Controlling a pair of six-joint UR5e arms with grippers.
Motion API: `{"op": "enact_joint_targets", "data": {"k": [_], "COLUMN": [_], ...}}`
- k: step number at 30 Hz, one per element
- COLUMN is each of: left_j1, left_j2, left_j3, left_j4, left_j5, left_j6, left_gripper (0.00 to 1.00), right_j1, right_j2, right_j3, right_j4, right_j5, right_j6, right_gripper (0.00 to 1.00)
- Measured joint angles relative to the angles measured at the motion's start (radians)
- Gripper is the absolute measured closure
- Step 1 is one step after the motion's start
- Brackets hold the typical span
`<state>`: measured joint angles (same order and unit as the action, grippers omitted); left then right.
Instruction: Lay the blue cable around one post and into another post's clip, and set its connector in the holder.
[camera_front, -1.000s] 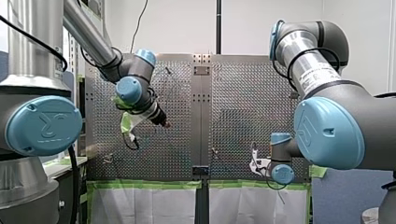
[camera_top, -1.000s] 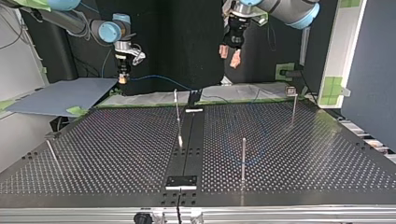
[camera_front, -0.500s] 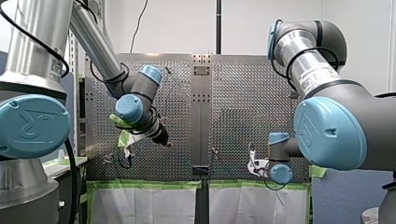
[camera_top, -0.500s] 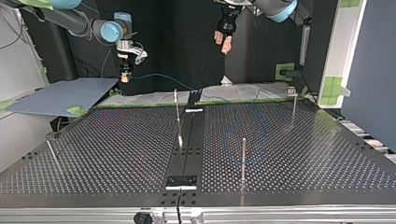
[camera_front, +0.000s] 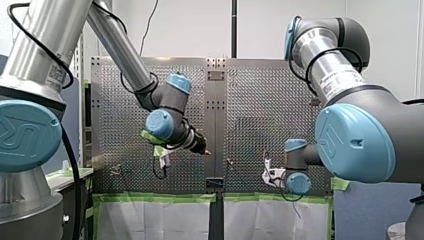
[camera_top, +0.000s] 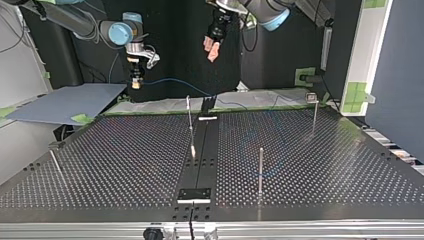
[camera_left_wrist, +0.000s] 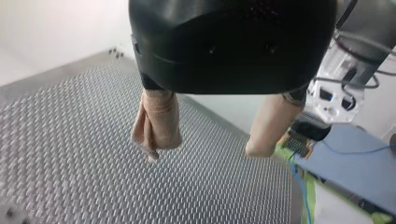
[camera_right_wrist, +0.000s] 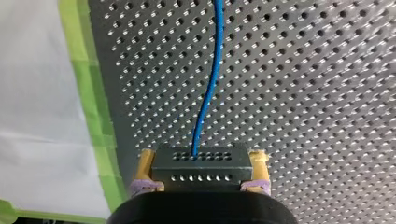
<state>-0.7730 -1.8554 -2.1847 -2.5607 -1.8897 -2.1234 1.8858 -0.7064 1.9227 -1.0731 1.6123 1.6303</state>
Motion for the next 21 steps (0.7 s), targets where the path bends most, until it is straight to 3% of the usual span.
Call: {"op": "enact_joint_targets", "data": {"k": [10,15,21], "left_j1": [-0.073,-0.062,-0.018], "left_j2": [-0.086,-0.128,-0.183], "left_j3": [0.086,0.126,0.141], "left_j4": [0.086,0.128,0.183], "left_j5": [-0.026,-0.048,-0.074], "left_j6": [0.086,0.128,0.183], "left_gripper": [0.00,0.00,0.00], "right_j1": [0.014,0.015,0.004], "right_j2": [-0.057,-0.098,-0.150], "right_j3": [0.026,0.036,0.037], "right_j4": [0.034,0.051,0.055], "right_j5": [0.002,0.005,0.007], "right_j6": [0.000,0.000,0.008], "right_gripper": [1.00,1.00,1.00]}}
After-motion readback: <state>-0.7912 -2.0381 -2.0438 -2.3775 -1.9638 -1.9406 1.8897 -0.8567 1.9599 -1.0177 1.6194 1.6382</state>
